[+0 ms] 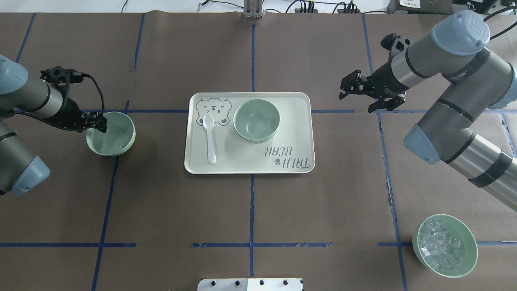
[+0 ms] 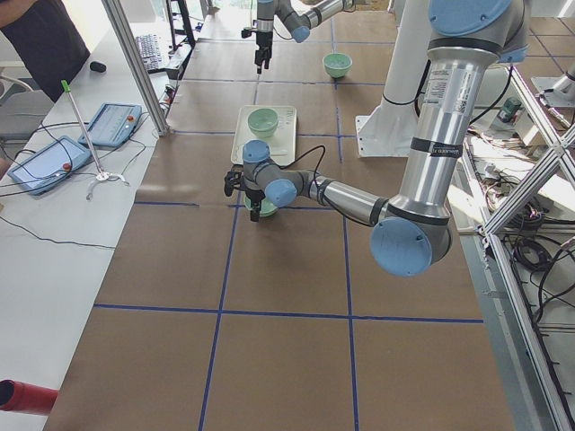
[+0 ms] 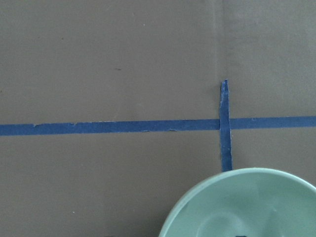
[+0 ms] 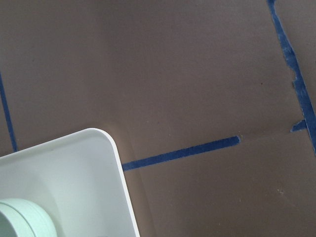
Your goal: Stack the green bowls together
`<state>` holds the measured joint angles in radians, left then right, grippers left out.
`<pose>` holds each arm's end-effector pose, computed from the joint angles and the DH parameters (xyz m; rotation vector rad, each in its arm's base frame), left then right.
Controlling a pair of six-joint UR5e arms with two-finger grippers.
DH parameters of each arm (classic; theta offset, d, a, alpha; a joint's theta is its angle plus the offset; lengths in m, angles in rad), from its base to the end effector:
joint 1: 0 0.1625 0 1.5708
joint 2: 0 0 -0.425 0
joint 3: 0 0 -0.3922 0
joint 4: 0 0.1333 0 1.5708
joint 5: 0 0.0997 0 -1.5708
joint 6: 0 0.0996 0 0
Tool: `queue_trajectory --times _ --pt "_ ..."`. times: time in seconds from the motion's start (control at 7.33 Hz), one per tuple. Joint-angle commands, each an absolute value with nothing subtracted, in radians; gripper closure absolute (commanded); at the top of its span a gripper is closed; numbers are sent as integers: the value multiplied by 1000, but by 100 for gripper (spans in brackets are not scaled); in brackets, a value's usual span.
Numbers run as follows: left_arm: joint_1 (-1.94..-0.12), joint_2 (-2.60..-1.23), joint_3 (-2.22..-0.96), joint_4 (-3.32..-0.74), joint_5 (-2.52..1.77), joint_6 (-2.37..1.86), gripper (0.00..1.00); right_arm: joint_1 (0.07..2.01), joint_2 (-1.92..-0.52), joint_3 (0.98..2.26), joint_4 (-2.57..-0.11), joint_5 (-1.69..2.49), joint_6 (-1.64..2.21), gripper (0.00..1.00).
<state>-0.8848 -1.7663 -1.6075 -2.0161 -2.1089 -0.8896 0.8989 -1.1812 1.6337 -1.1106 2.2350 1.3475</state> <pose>0.3136 -0.5129 0.4933 0.0994 0.8320 -0.0093 -0.3403 -0.5434 0.3533 -0.0550 -1.0717 0.3071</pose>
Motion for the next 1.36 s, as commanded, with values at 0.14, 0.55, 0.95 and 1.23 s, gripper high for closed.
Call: queue_trajectory --times 0.14,0.55,0.95,1.23 --pt "-873 -1764 -1612 -2014 -2117 -893 100 896 -1177 1635 -1111 2233 1348 0" --pt "-874 -1892 -1719 -1832 -2118 -940 100 913 -1178 1638 -1112 2240 1347 0" --pt "-799 -2165 -1649 -1854 -2120 -1263 100 994 -1247 1638 -1109 2313 1200 0" --pt "-754 -2334 -1506 -1858 -2111 -1377 100 1015 -1316 1641 -1103 2315 1105 0"
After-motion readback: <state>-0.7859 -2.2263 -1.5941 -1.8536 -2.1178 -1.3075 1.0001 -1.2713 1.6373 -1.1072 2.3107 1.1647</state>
